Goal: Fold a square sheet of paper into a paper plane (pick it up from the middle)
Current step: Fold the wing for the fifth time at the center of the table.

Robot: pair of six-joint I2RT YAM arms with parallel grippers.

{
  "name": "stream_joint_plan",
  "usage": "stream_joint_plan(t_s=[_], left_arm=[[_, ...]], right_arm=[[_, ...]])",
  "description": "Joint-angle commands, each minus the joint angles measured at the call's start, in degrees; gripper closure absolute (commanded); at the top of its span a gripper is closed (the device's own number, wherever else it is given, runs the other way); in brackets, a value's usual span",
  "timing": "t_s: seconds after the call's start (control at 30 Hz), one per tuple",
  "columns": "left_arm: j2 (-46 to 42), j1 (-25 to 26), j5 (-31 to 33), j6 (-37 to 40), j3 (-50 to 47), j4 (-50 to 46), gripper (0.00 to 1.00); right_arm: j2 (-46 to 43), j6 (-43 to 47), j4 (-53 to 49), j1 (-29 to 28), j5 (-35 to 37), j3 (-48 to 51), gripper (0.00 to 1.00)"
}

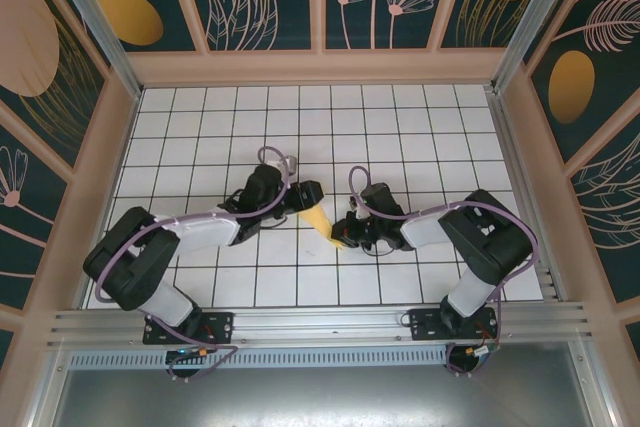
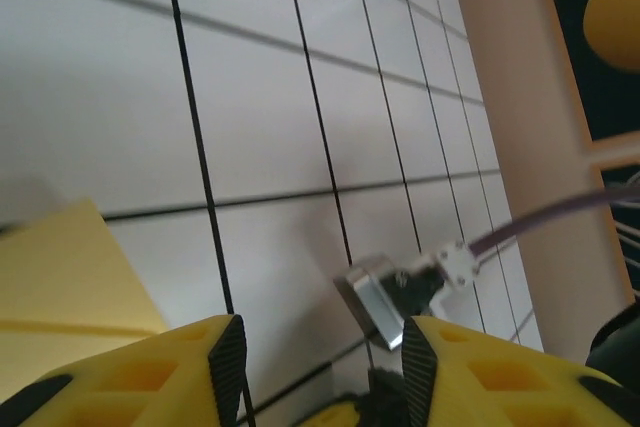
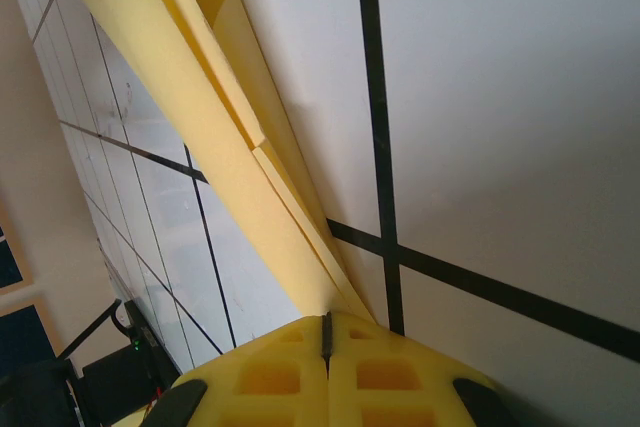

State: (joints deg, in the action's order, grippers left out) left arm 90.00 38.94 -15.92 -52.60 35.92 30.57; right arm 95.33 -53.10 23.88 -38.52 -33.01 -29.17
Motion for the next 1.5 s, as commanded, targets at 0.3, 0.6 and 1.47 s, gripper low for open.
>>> stream_joint_plan(t_s=[0.3, 0.6, 1.47], left_arm=[[11.81, 0.55, 1.73, -3.28, 0.27, 5.37, 0.53], [15.25, 0.56, 5.96, -2.21, 1.61, -3.14, 0.54], [19.12, -0.16, 5.7, -4.46, 1.59, -5.4, 0.59]], right_arm=[[-1.18, -0.05, -2.16, -0.98, 2.41, 0.63, 1.0], [-7.26, 5.11, -3.89, -2.42, 2.54, -1.94, 1.0], [-6.04, 5.6, -9.48, -0.44, 0.67, 5.11, 0.97]])
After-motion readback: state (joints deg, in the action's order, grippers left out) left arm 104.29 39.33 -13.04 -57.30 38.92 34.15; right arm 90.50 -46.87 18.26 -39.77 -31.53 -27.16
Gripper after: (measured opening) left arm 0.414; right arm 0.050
